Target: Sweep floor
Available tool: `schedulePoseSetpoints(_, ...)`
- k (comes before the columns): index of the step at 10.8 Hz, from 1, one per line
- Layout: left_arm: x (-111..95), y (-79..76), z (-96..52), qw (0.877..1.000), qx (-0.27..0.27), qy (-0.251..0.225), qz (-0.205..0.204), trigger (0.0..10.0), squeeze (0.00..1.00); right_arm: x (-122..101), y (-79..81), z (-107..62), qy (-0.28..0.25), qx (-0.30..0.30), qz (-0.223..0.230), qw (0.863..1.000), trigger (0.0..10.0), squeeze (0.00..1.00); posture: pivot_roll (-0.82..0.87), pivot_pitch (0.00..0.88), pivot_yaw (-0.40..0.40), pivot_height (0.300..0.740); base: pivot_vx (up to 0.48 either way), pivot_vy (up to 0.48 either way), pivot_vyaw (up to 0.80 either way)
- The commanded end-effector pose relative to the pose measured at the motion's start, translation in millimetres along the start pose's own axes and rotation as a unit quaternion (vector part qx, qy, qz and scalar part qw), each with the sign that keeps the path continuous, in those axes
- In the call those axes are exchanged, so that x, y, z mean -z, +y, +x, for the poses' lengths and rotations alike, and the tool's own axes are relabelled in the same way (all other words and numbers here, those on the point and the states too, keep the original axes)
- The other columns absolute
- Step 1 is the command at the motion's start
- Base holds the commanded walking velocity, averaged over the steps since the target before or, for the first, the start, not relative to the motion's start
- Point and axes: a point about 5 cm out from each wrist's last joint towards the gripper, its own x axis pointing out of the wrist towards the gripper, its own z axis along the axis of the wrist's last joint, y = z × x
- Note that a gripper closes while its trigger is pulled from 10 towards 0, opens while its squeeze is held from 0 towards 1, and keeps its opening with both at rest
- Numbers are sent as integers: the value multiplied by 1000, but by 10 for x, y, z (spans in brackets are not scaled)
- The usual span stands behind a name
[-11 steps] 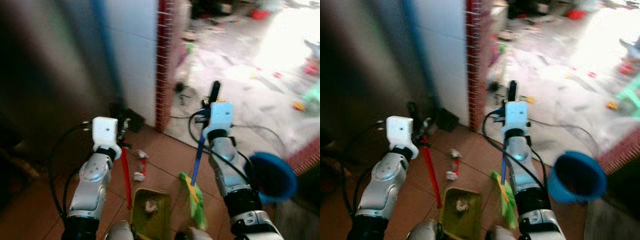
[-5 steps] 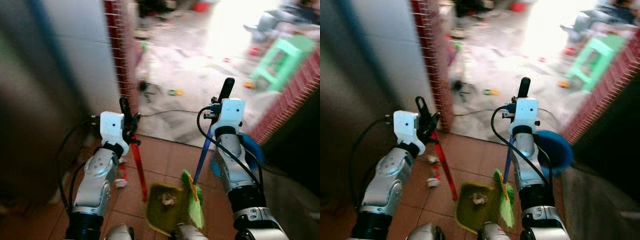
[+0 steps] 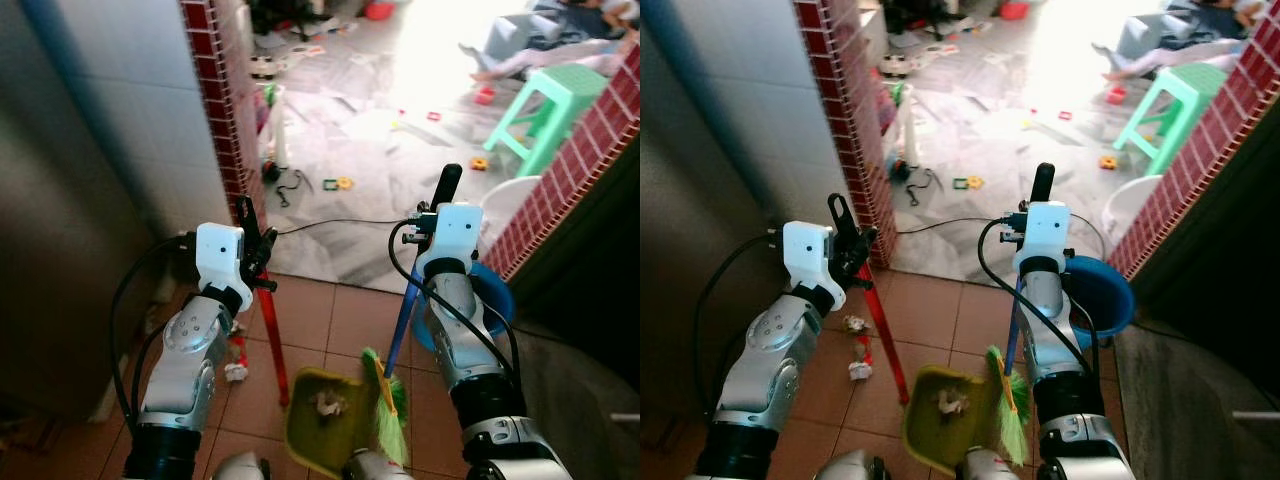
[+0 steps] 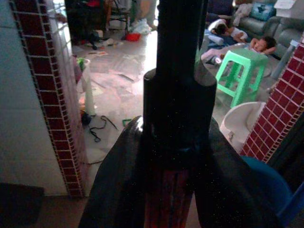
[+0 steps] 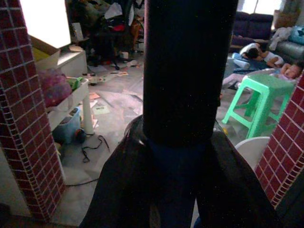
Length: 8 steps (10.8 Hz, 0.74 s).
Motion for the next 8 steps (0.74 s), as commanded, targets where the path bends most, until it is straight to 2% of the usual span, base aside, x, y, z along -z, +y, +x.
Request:
schedulePoseSetpoints(1, -123, -59, 31, 1000, 12, -24, -4, 10000, 0, -44, -42, 46, -3, 5, 0, 1000, 10000, 0, -39, 2, -9, 740, 0, 0, -800)
schedulePoseSetpoints(7, -109, -75, 36, 1000, 16, -18, -2, 10000, 0, -67, -20, 67, -8, 2, 1, 1000, 10000, 0, -40, 8, -11, 740, 0, 269, -800)
schedulePoseSetpoints(8, -100, -81, 28, 1000, 14, -16, -1, 10000, 0, -67, -28, 73, -7, 2, 0, 1000, 10000, 0, -41, 8, -12, 740, 0, 0, -650)
